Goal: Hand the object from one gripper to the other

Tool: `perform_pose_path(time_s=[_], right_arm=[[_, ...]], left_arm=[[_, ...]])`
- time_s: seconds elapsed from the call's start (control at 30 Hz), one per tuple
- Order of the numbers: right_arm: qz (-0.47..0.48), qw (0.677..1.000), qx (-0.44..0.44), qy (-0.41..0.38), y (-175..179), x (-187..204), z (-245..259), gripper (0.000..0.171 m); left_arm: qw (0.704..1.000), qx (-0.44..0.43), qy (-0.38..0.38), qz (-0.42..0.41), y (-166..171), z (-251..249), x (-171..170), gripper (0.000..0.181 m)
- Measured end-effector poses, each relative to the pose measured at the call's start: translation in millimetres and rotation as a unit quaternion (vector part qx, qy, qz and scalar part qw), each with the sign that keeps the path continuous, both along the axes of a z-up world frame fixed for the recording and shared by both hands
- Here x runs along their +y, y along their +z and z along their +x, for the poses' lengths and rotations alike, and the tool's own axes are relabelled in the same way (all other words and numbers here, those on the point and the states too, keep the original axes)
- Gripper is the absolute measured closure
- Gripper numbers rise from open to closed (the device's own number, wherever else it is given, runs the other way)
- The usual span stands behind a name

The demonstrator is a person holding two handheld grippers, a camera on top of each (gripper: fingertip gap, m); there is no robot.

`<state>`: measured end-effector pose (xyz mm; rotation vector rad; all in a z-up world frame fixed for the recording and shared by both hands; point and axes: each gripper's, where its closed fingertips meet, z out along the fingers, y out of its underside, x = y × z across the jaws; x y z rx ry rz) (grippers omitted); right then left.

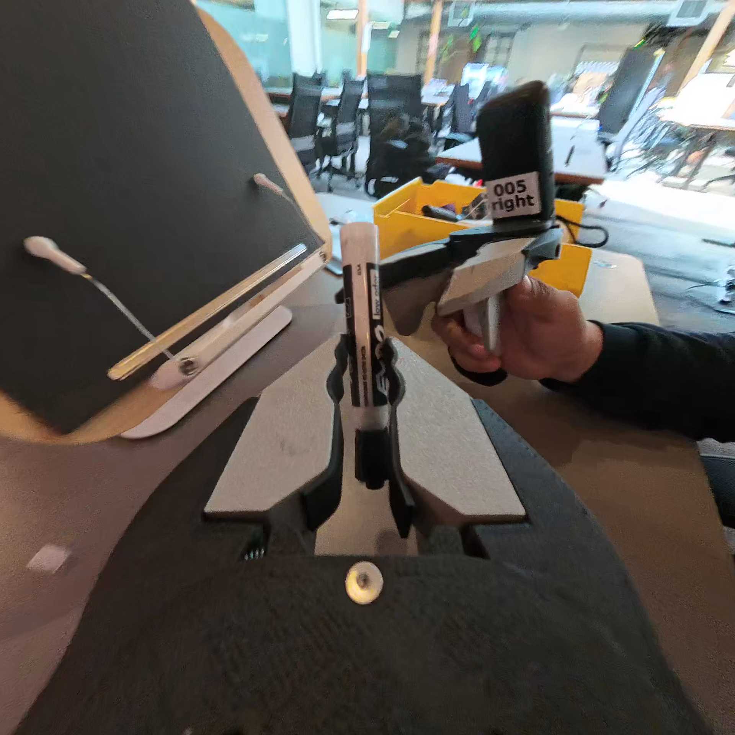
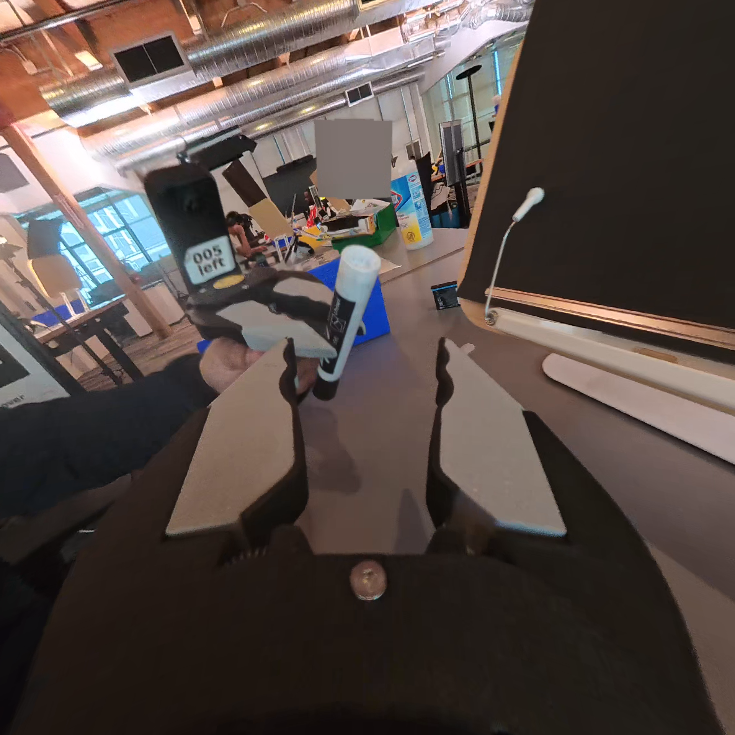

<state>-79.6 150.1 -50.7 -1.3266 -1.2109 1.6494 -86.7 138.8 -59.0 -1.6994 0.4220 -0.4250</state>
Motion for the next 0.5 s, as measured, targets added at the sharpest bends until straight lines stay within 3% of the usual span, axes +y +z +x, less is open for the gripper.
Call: perform_pose_path(time_s=[0.13, 0.23, 0.27, 0.33, 0.5], right_arm=[[0.026, 0.999, -0.008, -0.017, -6, 10, 4, 0.109], [0.041, 0.999, -0.030, 0.013, -16, 5, 1, 0.119], [0.043, 0.998, -0.038, 0.023, -20, 2, -2, 0.126], [0.041, 0.996, -0.066, 0.053, -32, -8, -7, 0.154], [0.064, 0.994, -0.080, 0.044, -39, -13, -13, 0.156]], left_arm=[[0.997, 0.043, -0.010, 0.062, -18, 11, 14, 0.164], [0.992, 0.110, -0.038, 0.054, -32, 20, 11, 0.164], [0.992, 0.115, -0.024, 0.056, -36, 17, 11, 0.165], [0.994, 0.100, -0.011, 0.048, -42, 14, 9, 0.165], [0.994, 0.110, 0.013, 0.006, -53, 12, 10, 0.165]])
